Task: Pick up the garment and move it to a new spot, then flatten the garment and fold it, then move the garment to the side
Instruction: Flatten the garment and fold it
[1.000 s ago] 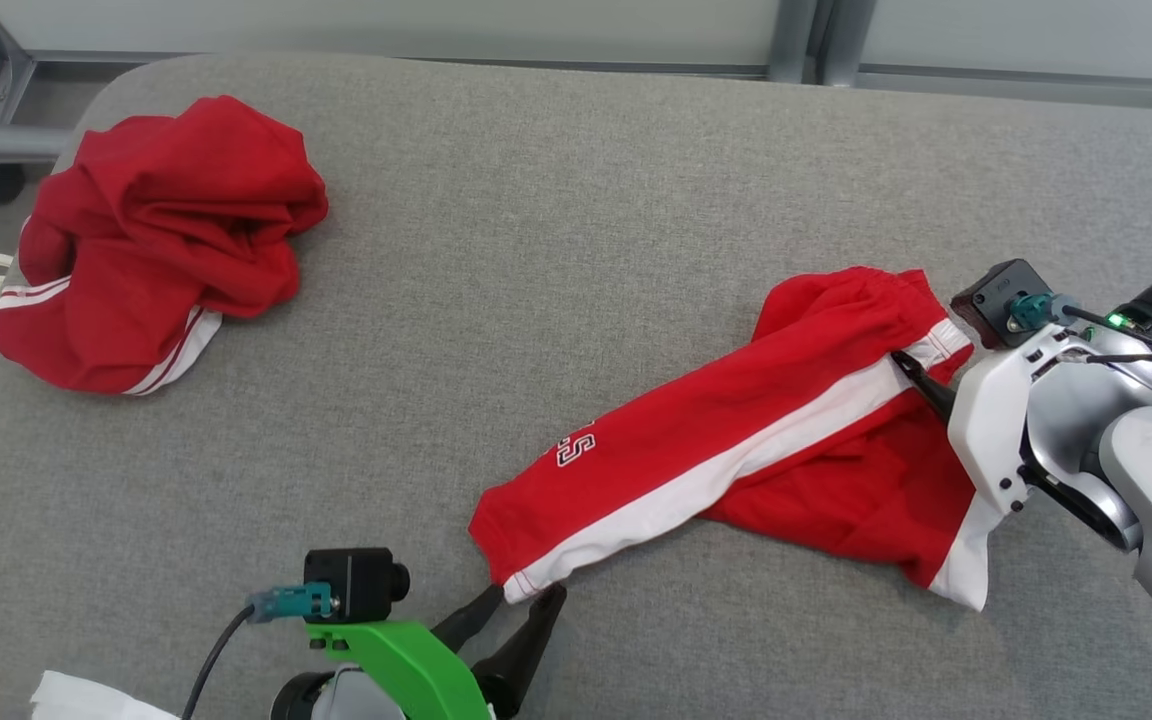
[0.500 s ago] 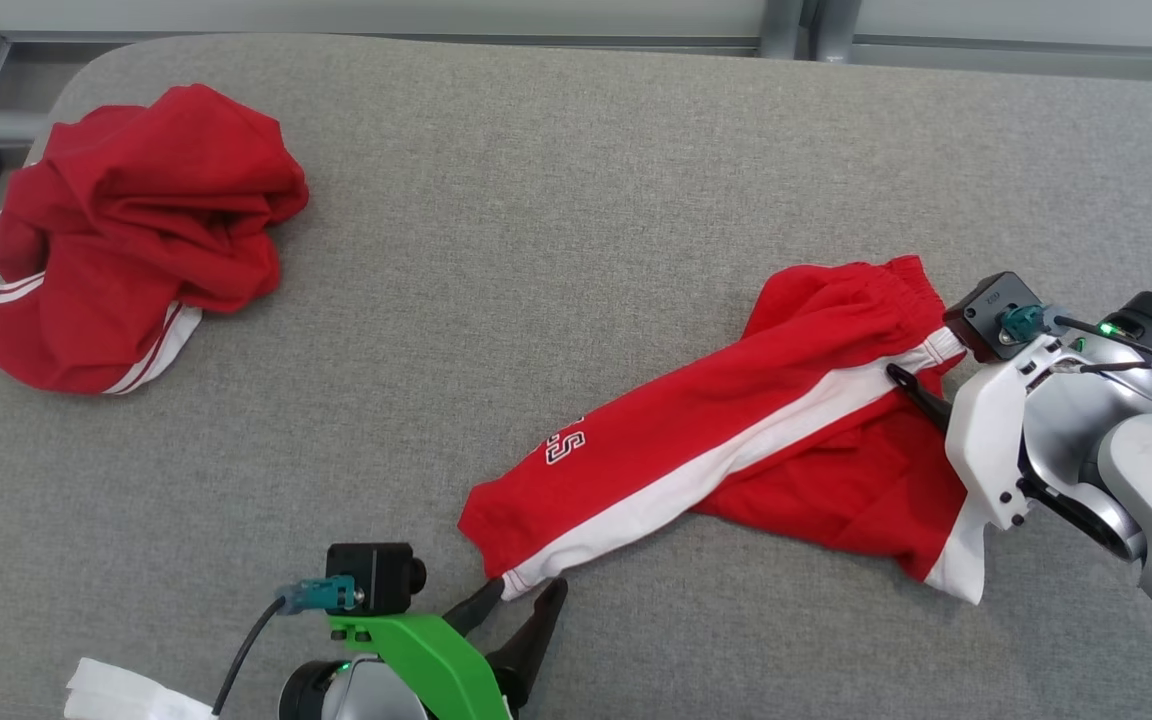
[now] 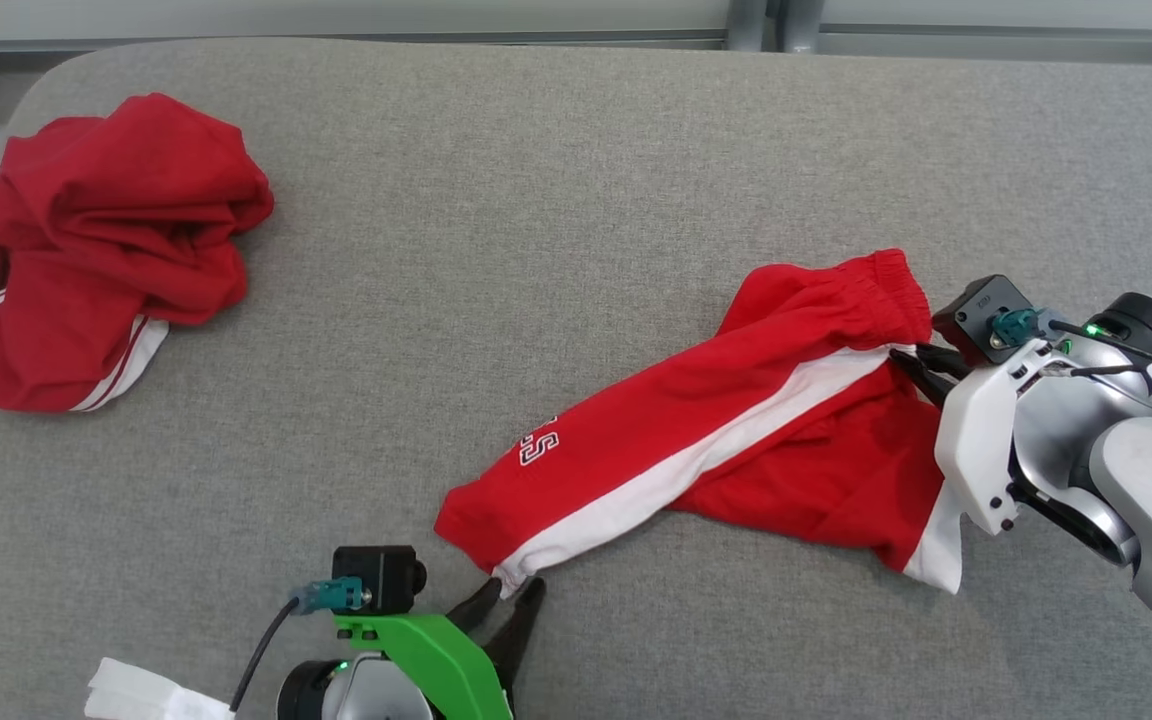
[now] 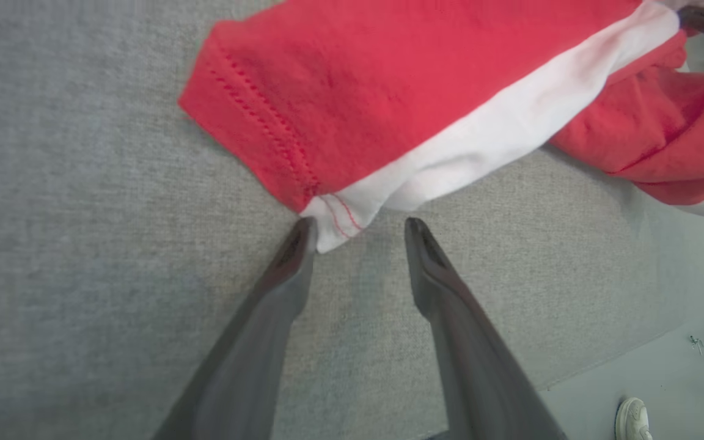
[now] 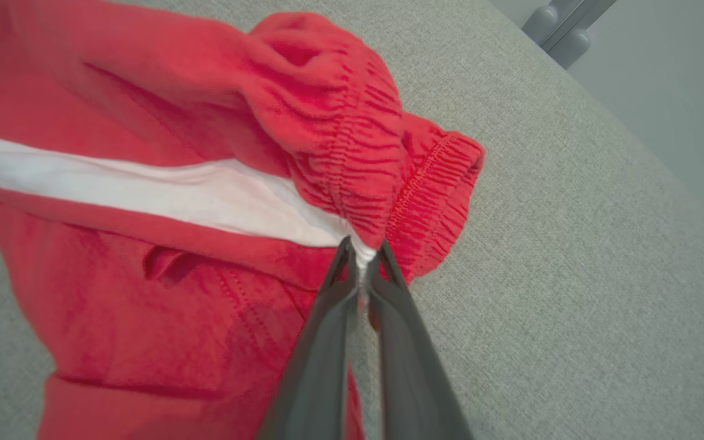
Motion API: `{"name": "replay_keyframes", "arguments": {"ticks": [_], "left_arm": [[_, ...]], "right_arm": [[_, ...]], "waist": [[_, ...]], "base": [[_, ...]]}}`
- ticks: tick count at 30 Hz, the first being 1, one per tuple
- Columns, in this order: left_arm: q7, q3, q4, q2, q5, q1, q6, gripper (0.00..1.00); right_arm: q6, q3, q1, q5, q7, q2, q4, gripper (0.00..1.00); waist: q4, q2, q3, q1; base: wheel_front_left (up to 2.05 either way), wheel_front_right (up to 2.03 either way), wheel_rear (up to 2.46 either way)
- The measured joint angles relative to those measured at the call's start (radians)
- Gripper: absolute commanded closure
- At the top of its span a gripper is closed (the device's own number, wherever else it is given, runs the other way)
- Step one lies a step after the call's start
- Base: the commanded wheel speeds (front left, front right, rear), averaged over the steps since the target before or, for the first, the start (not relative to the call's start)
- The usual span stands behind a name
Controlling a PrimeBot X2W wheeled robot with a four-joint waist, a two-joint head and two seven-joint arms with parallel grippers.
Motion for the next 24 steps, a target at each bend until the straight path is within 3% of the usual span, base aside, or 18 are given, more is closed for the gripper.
{"name": "replay_keyframes", "arguments": {"ticks": [2, 5, 7, 9, 10, 11, 24], "left_arm": [[-0.017, 0.007, 0.018, -0.001, 0.000, -0.012, 0.002, 0.73], [-0.031, 0.011, 0.032, -0.003, 0.000, -0.022, 0.002, 0.64], [-0.037, 0.014, 0.036, -0.002, 0.000, -0.024, 0.002, 0.63], [-0.037, 0.014, 0.039, 0.000, -0.001, -0.024, 0.001, 0.75], [-0.037, 0.014, 0.039, 0.001, -0.002, -0.024, 0.001, 0.96], [-0.037, 0.014, 0.040, 0.002, -0.002, -0.024, 0.001, 1.00], [-0.046, 0.026, 0.012, 0.033, -0.013, -0.025, -0.010, 1.00]], "right_arm": [[0.000, 0.004, 0.001, 0.001, -0.002, 0.000, 0.001, 1.00], [0.000, 0.008, 0.003, 0.004, -0.003, 0.000, 0.003, 1.00], [0.000, 0.007, 0.003, 0.006, -0.011, 0.002, 0.008, 1.00], [0.000, 0.007, 0.004, 0.009, -0.012, 0.004, 0.011, 1.00], [0.000, 0.007, 0.006, 0.010, -0.013, 0.005, 0.012, 1.00], [0.000, 0.006, 0.006, 0.010, -0.018, 0.006, 0.012, 1.00], [0.000, -0.035, 0.036, 0.045, -0.069, 0.028, 0.015, 1.00]], "waist": [[-0.004, 0.0000, -0.002, 0.0000], [-0.007, 0.0000, -0.007, 0.0000], [-0.010, 0.0000, -0.011, 0.0000], [-0.011, 0.0000, -0.014, 0.0000], [-0.013, 0.0000, -0.017, 0.0000], [-0.014, 0.0000, -0.018, 0.0000], [-0.016, 0.0000, -0.048, 0.0000]], "base": [[0.00, 0.00, 0.00], [0.00, 0.00, 0.00], [0.00, 0.00, 0.00], [0.00, 0.00, 0.00], [0.00, 0.00, 0.00], [0.00, 0.00, 0.00], [0.00, 0.00, 0.00]]}}
